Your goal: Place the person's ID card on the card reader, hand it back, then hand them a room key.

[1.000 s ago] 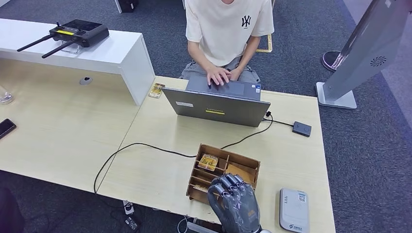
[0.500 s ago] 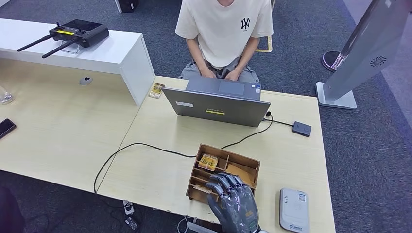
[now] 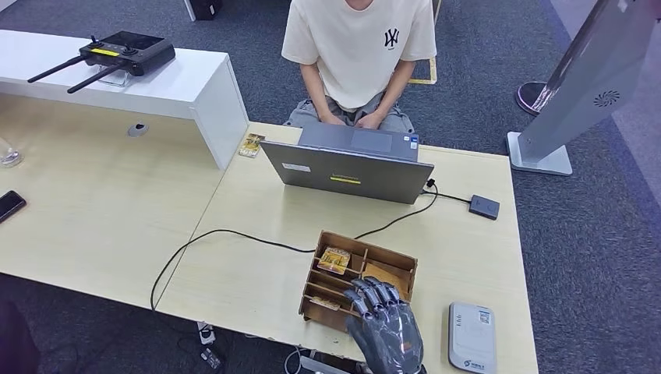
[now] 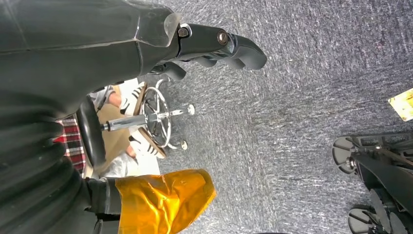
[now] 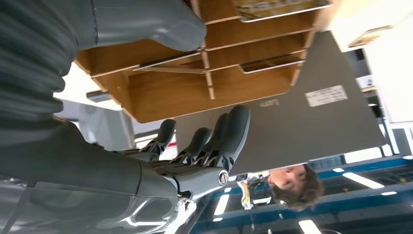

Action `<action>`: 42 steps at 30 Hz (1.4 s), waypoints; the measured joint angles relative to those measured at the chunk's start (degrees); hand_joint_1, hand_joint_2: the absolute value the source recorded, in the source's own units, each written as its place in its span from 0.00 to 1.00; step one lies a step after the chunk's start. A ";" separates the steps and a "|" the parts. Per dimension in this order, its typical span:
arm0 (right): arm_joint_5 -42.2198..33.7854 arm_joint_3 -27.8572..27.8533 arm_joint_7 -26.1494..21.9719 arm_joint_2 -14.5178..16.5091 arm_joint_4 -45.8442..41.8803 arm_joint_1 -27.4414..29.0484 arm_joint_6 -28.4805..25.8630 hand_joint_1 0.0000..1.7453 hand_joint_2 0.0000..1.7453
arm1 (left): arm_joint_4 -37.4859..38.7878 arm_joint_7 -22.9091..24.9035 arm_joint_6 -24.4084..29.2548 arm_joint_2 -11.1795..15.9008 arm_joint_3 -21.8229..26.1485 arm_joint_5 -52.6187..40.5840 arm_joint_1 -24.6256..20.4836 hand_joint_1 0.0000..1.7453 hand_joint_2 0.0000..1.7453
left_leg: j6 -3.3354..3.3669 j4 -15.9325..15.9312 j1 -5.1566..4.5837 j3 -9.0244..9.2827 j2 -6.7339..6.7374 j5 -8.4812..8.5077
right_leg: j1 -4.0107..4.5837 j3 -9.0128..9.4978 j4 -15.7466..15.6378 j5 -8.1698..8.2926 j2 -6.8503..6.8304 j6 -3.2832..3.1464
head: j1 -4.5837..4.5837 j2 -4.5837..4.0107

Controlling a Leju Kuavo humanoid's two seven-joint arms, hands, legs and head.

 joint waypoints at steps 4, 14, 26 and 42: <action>3.30 -1.64 2.26 -0.06 0.47 0.34 0.66 0.39 1.00 | 0.00 0.00 -0.10 0.01 0.00 -0.24 0.01 0.00 1.00 | 0.00 0.00 0.00 0.00 0.00 0.00 | 0.00 0.00 0.00 0.00 0.00 0.00 | 0.01 0.00; 7.49 -4.83 5.34 -0.11 -0.34 1.24 2.77 0.44 1.00 | 0.00 0.00 -0.15 0.02 0.09 -0.63 0.05 0.00 1.00 | 0.00 0.00 0.00 0.00 0.00 0.00 | 0.00 0.00 0.00 0.00 0.00 0.00 | 0.00 0.00; 7.77 -5.88 5.39 -0.11 -0.76 1.36 3.37 0.46 1.00 | 0.00 0.00 -0.17 0.00 0.21 -0.63 0.05 0.00 1.00 | 0.00 0.00 0.00 0.00 0.00 0.00 | 0.00 0.00 0.00 0.00 0.00 0.00 | 0.00 0.00; 7.77 -5.89 5.22 -0.11 -0.96 1.61 4.10 0.48 1.00 | 0.00 0.02 -0.17 0.00 1.11 -0.55 0.06 0.00 1.00 | 0.00 0.00 0.00 0.00 0.00 0.00 | 0.00 0.00 0.00 0.00 0.00 0.00 | 0.00 0.00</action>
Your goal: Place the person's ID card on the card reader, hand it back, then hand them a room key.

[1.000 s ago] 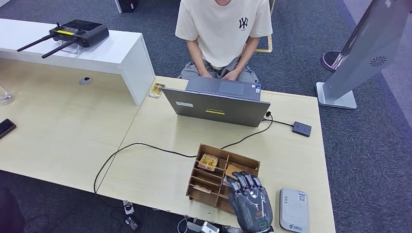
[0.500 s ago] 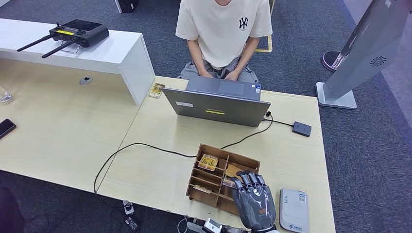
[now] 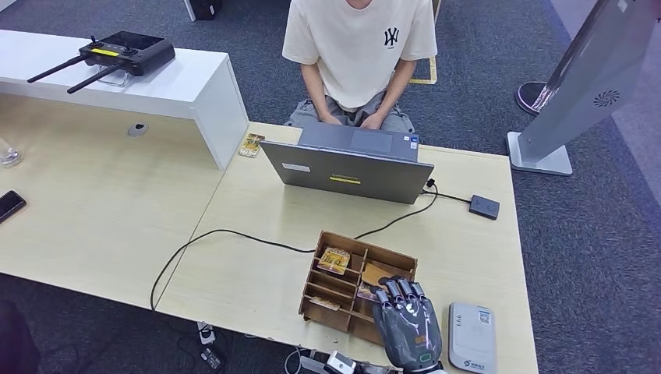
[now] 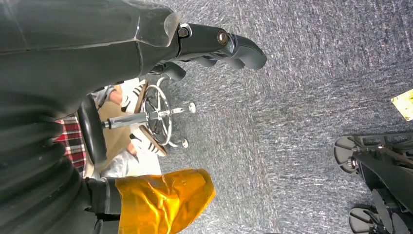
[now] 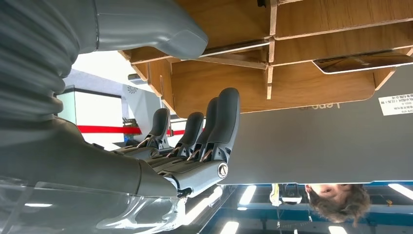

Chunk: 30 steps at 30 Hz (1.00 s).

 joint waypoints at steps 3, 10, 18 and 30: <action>-0.26 0.00 -0.40 0.00 0.02 0.01 0.13 0.50 1.00 | 0.00 0.00 0.00 0.00 0.11 0.00 0.00 0.00 1.00 | 0.00 0.00 0.00 0.00 0.00 0.00 | 0.00 0.00 0.00 0.00 0.00 0.00 | 0.00 0.00; -1.14 0.06 -1.21 0.00 0.20 0.01 0.35 0.49 1.00 | 0.00 0.00 0.00 0.00 0.27 0.03 0.00 0.00 1.00 | 0.00 0.00 0.00 0.00 0.00 0.00 | 0.00 0.00 0.00 0.00 0.00 0.00 | 0.00 0.00; -2.49 0.09 -2.14 0.02 1.31 -0.37 0.20 0.44 1.00 | 0.00 -0.02 0.00 -0.01 0.31 -0.01 -0.01 0.00 1.00 | 0.00 0.00 0.00 -0.01 -0.01 0.00 | 0.00 0.00 0.00 0.00 0.00 0.00 | 0.00 0.00; -2.77 0.09 -2.05 1.23 3.31 -1.48 0.02 0.41 1.00 | 0.00 -0.02 -0.06 -0.02 0.31 -0.35 -0.01 0.00 1.00 | 0.00 0.00 0.00 -0.01 -0.01 0.00 | 0.00 0.00 0.00 0.00 0.00 0.00 | 0.01 0.00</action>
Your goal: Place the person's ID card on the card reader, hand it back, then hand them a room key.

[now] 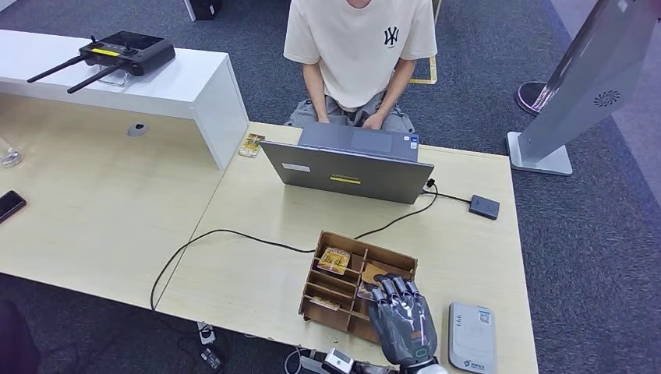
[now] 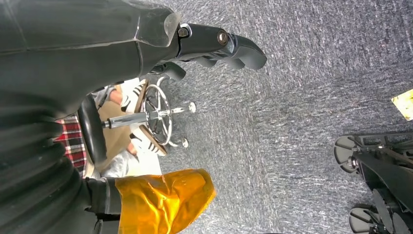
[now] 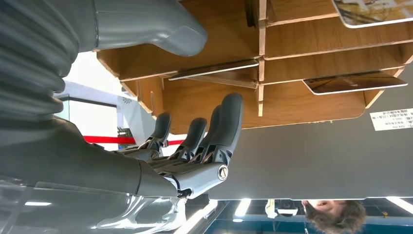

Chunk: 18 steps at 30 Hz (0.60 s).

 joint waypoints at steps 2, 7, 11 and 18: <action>0.25 0.00 0.29 0.26 0.24 -0.09 -0.06 0.41 1.00 | 0.00 0.00 -0.07 0.00 0.00 -0.08 0.00 0.00 1.00 | 0.00 0.00 0.00 0.00 0.00 0.00 | 0.00 0.00 0.00 0.00 0.00 0.00 | 0.00 0.00; 0.44 0.00 0.60 0.66 0.65 -0.32 -0.04 0.48 1.00 | 0.00 0.00 -0.11 0.00 0.00 -0.11 0.00 0.00 1.00 | 0.00 0.00 0.00 0.00 0.00 0.00 | 0.00 0.00 0.00 0.00 0.00 0.00 | -0.01 0.00; 0.45 0.00 0.61 0.71 0.89 -0.37 -0.03 0.81 1.00 | 0.00 0.00 -0.11 0.00 0.00 -0.11 0.01 0.00 1.00 | 0.00 0.00 0.00 0.00 0.00 0.00 | 0.00 0.00 0.00 0.00 0.00 0.00 | 0.00 0.00; 0.50 -0.02 0.67 0.79 1.10 -0.78 -0.04 0.99 1.00 | 0.00 0.00 -0.17 0.00 0.00 -0.15 0.01 0.00 1.00 | 0.00 0.00 0.00 0.01 0.00 0.00 | 0.00 0.00 0.00 0.00 0.00 0.00 | 0.00 0.00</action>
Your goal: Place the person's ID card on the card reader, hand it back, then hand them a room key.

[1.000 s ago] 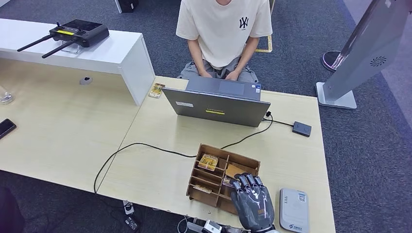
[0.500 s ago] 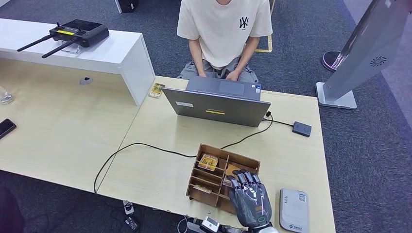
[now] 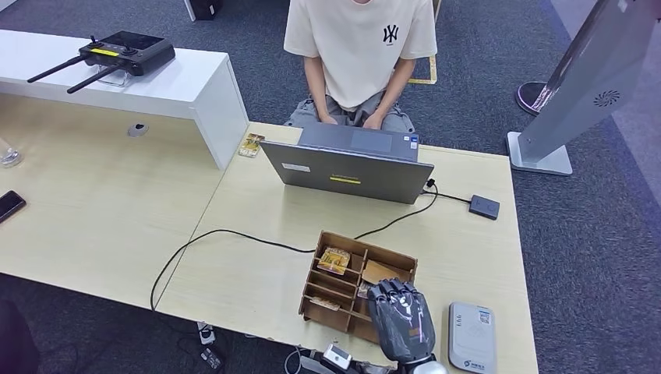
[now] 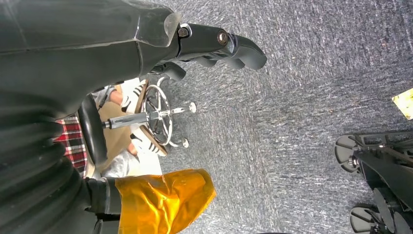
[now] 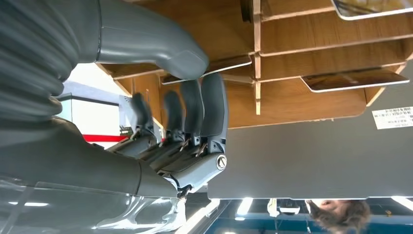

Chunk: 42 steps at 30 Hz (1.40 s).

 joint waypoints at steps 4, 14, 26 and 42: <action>0.02 -0.03 0.01 0.03 0.00 -0.14 0.01 0.99 1.00 | 0.00 0.00 -0.02 0.00 0.00 -0.02 0.01 0.00 1.00 | 0.00 0.00 0.00 0.00 0.00 0.00 | 0.00 0.00 0.00 0.00 0.00 0.00 | 0.00 0.00; -0.06 -0.11 0.09 0.04 0.00 -0.18 0.10 1.00 1.00 | 0.00 0.00 -0.08 0.02 0.02 -0.08 0.01 0.00 1.00 | 0.00 0.00 0.00 0.01 0.00 0.00 | 0.00 0.02 0.00 0.00 0.00 0.00 | 0.00 0.00; -2.33 -1.85 -0.25 0.47 -2.69 0.45 -1.62 1.00 1.00 | 0.00 -0.03 0.01 -0.01 0.32 -0.18 0.10 0.00 1.00 | 0.00 0.00 0.00 0.01 0.00 0.00 | 0.00 0.02 0.00 0.00 0.00 0.00 | 0.00 0.00; -25.14 -8.77 -7.71 0.06 -26.47 4.53 3.19 1.00 1.00 | 0.00 -1.20 0.24 -0.08 2.29 0.40 0.40 0.00 1.00 | 0.00 0.00 -0.01 0.00 0.00 0.00 | 0.00 0.00 0.00 0.00 0.00 0.00 | 0.01 0.00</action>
